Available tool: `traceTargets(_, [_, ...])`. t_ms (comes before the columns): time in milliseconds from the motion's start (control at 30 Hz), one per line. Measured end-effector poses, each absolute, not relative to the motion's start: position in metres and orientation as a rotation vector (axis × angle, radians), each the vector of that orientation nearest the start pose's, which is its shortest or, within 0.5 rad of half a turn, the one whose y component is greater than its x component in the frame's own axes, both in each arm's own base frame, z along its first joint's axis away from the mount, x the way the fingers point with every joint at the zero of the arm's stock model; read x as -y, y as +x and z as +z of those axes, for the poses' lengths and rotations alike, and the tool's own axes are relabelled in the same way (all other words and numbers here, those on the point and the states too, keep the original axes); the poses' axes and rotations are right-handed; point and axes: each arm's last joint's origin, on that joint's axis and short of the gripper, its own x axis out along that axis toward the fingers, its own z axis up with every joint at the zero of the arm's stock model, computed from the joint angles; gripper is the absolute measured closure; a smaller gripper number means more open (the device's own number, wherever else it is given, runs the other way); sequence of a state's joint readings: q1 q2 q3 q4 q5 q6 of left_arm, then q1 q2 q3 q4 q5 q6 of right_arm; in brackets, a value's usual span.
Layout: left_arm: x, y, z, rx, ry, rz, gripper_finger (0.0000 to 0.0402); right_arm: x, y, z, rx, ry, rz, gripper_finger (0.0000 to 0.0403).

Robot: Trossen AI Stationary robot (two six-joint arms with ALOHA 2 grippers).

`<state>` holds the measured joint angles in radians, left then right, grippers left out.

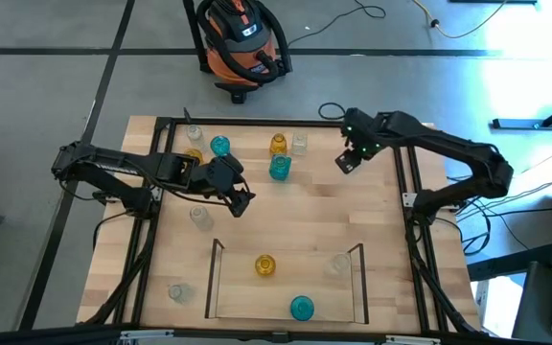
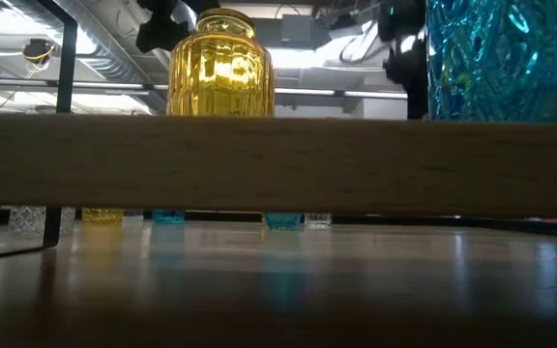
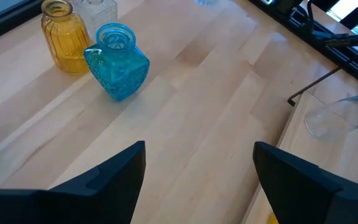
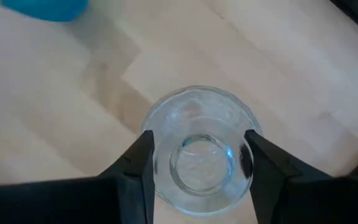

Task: Sort vases onto shelf
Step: Put the transparent vase on the shelf

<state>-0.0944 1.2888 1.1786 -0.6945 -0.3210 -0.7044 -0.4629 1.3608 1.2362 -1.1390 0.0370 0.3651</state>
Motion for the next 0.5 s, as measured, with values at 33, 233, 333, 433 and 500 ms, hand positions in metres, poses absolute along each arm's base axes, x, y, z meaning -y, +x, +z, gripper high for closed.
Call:
traceTargets(33, [0.016,0.262,0.321,-0.673,-0.498,0.478,0.0113,0.106,0.219,0.305,-1.165,0.570,-0.647,0.0252])
traceTargets(233, [0.016,0.262,0.321,-0.672,-0.497,0.479,0.0113,0.073,0.221,0.352,-1.096,0.502,-0.533,0.0252])
traceTargets(333, [0.015,0.262,0.321,-0.671,-0.496,0.483,0.0113,0.054,0.220,0.374,-0.994,0.500,-0.437,0.0252])
traceTargets(433, [0.015,0.262,0.321,-0.670,-0.495,0.484,0.0113,0.036,0.213,0.394,-0.875,0.526,-0.352,0.0252])
traceTargets(500, [0.015,0.262,0.321,-0.670,-0.495,0.484,0.0113,0.024,0.208,0.404,-0.796,0.545,-0.306,0.0252])
